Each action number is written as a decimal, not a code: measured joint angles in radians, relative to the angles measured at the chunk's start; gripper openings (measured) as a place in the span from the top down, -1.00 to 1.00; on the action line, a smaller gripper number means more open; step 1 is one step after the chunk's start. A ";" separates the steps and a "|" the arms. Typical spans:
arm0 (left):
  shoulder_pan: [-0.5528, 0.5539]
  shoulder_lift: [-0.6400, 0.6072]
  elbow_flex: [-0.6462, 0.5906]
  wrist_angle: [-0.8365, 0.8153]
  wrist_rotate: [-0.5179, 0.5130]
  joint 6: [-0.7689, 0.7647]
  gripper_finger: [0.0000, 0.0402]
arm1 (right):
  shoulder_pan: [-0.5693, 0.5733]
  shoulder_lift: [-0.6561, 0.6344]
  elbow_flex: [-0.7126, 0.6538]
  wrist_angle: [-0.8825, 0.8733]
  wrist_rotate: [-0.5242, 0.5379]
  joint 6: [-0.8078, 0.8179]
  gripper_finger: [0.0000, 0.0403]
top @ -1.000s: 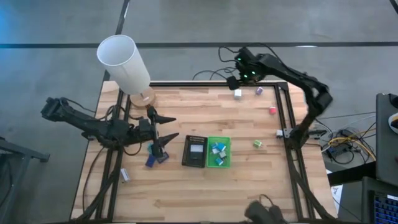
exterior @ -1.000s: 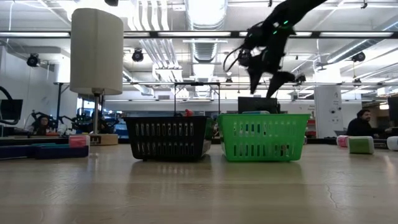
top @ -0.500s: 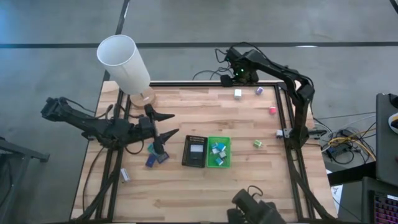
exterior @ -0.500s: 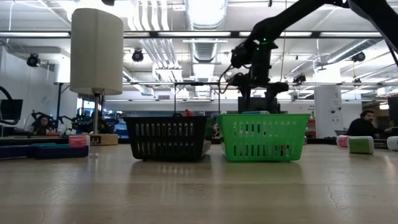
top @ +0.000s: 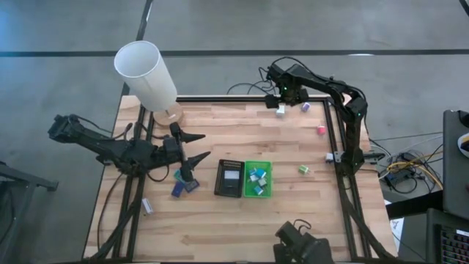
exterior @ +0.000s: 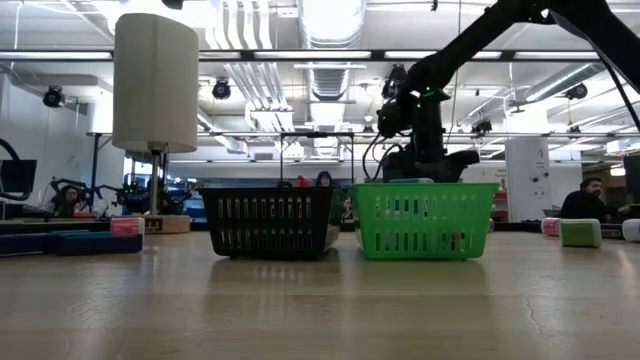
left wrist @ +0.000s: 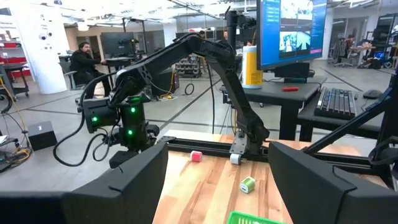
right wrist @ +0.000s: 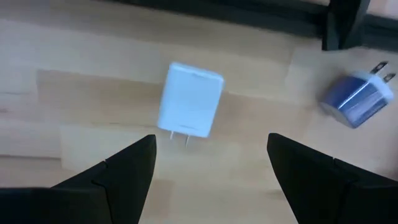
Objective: Pick & Place Office items
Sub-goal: Put the white charger adapter into the green basket
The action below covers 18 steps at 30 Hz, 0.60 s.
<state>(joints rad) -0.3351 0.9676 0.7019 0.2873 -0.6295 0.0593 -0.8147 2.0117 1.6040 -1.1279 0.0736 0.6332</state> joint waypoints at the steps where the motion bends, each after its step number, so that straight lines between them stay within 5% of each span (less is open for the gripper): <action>1: 0.000 0.000 0.000 -0.004 0.000 0.000 -0.42 | -0.001 0.000 -0.006 0.010 -0.004 0.000 -0.50; 18: -0.001 -0.002 0.000 -0.020 0.000 -0.008 -0.42 | -0.012 0.000 -0.066 0.092 -0.061 -0.010 -0.50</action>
<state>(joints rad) -0.3359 0.9661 0.7017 0.2676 -0.6292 0.0517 -0.8263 2.0117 1.5379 -1.0357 0.0122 0.6227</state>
